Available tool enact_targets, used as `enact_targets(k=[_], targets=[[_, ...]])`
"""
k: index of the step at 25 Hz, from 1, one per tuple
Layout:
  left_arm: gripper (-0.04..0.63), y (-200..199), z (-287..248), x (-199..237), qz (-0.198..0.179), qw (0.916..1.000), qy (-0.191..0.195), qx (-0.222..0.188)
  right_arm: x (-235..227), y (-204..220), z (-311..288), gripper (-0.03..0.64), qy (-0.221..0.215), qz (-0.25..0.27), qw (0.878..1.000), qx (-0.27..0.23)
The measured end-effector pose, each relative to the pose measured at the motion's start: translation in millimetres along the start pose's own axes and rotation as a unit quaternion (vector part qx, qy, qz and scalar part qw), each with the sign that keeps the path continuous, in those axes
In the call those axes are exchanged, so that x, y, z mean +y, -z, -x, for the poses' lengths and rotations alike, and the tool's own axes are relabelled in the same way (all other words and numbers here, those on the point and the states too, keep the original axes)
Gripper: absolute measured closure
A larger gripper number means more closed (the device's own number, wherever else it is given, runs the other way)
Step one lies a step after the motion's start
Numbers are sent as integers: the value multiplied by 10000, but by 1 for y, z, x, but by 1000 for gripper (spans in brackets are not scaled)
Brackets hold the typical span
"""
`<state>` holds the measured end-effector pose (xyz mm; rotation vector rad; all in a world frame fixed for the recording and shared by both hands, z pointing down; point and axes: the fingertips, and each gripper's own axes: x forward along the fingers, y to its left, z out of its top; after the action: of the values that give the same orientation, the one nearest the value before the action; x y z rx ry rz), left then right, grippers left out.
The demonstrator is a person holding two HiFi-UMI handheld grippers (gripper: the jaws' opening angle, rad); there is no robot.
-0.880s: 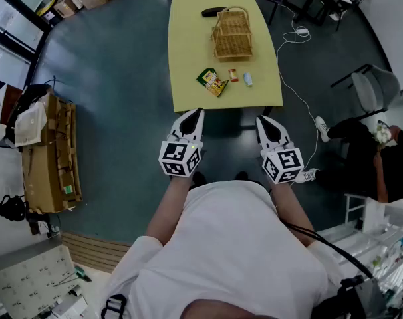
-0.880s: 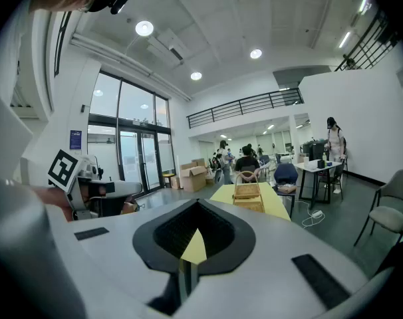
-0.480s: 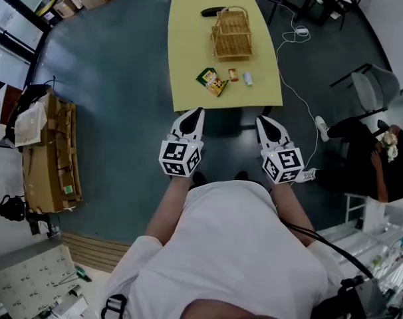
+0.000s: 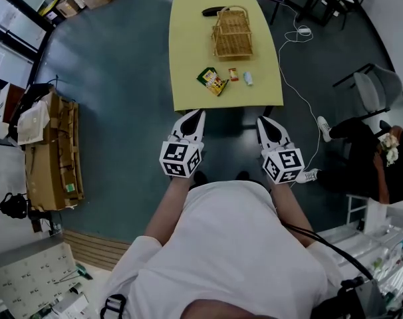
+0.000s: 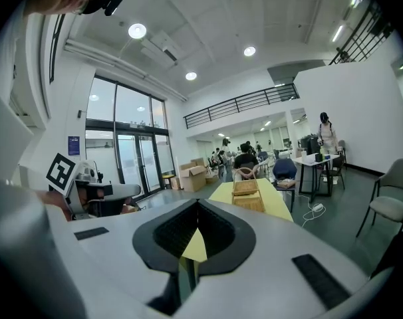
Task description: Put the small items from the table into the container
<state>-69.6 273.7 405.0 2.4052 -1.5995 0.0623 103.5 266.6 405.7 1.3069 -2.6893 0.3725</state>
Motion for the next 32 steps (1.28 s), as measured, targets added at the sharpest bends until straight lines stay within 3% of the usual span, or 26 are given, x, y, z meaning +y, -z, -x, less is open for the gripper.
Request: enact_targets(k=[10, 18, 26, 32], targets=[[588, 10, -25, -35, 48, 9999, -75, 111, -38, 5, 24, 604, -112, 29, 9999, 96], [588, 29, -49, -60, 213, 9987, -450, 130, -91, 23, 44, 603, -404, -47, 9987, 302], [588, 40, -55, -40, 347, 9960, -809, 144, -99, 34, 35, 603, -657, -129, 9972, 325], [588, 34, -81, -4, 406, 9956, -840, 132, -105, 26, -1, 601, -692, -110, 9971, 310]])
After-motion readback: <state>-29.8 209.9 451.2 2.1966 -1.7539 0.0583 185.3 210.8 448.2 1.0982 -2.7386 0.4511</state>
